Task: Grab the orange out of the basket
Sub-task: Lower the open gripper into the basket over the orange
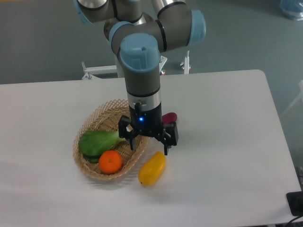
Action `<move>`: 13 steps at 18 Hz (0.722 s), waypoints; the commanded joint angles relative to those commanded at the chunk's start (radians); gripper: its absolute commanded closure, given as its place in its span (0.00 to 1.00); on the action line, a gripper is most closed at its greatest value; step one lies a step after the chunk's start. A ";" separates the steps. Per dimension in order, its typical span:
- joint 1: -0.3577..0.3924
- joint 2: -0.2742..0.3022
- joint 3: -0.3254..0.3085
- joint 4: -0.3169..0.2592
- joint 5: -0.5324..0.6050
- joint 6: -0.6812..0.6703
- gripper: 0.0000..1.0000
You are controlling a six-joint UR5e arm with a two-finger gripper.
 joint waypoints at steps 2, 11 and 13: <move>-0.035 -0.049 -0.006 -0.003 -0.003 -0.056 0.00; -0.108 -0.068 -0.106 0.002 0.002 -0.109 0.00; -0.117 -0.080 -0.095 0.002 -0.012 -0.131 0.00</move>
